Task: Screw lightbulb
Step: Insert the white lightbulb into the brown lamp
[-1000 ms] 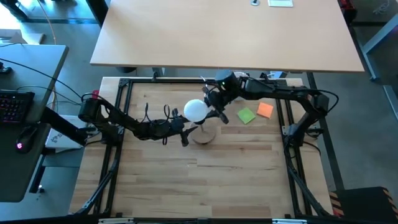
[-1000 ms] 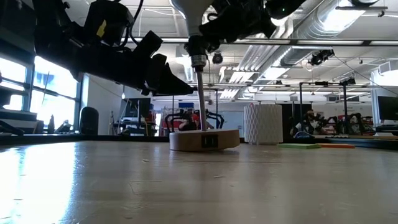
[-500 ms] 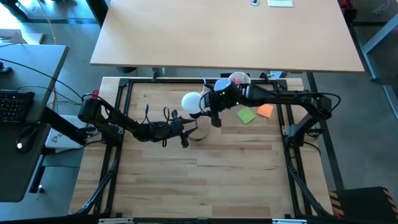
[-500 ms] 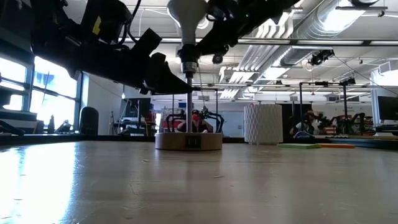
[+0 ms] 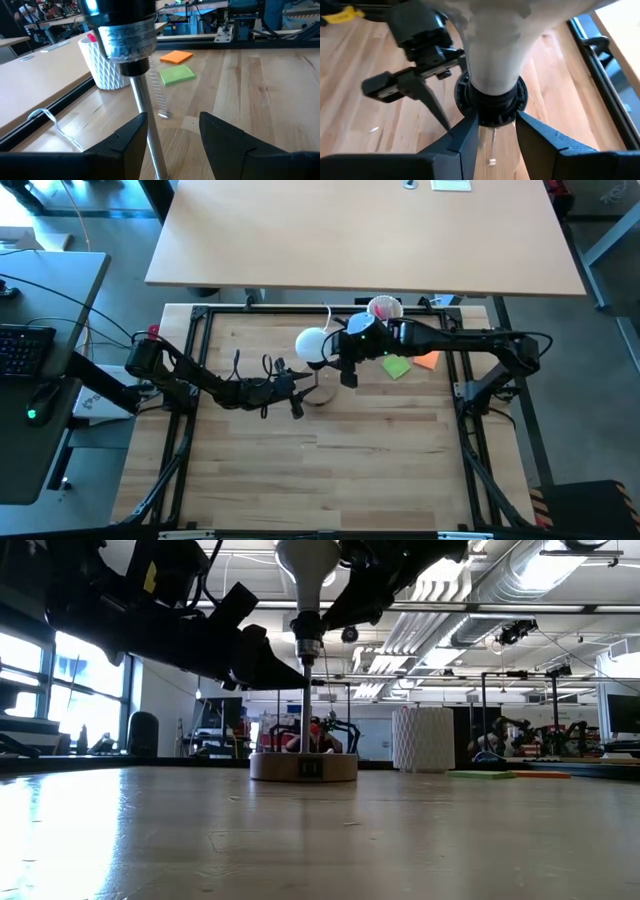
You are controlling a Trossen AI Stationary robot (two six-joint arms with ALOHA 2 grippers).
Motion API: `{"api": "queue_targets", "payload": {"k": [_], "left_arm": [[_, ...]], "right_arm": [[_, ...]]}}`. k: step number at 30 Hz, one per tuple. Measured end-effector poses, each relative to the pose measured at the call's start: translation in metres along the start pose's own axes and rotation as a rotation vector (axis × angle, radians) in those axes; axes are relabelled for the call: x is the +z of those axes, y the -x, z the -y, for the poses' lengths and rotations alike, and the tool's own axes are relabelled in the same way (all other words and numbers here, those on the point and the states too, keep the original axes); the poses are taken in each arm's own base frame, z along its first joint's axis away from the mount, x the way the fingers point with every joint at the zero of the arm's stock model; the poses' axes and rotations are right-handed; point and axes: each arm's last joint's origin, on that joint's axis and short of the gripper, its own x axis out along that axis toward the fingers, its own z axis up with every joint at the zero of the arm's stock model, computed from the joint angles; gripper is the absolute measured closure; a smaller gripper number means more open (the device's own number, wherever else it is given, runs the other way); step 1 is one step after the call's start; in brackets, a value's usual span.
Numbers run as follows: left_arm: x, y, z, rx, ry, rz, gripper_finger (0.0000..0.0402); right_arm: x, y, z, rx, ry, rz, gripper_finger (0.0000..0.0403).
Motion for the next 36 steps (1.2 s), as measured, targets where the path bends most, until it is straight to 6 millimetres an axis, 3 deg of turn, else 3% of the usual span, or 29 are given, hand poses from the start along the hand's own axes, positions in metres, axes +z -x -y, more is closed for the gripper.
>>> {"api": "queue_targets", "payload": {"k": [7, 12, 25, 31, 36], "left_arm": [[0.000, 0.000, 0.000, 0.007, 0.001, 0.002, 0.0228], [0.000, 0.000, 0.000, 0.010, 0.003, 0.002, 0.0228], [0.001, 0.006, 0.010, 0.013, 0.009, 0.004, 0.0228], [0.001, 0.012, 0.018, 0.031, 0.006, 0.009, 0.0228], [0.002, 0.013, 0.019, 0.039, 0.006, 0.013, 0.0228]], "right_arm": [[-0.007, -0.001, -0.006, -0.053, -0.016, -0.086, 0.0274], [-0.005, 0.010, -0.010, -0.137, -0.037, -0.092, 0.0274], [0.008, 0.062, -0.037, -0.277, -0.010, 0.034, 0.0274], [-0.041, 0.076, -0.051, -0.324, -0.078, 0.070, 0.0274], [-0.087, 0.073, -0.064, -0.239, -0.169, 0.259, 0.0274]]}}
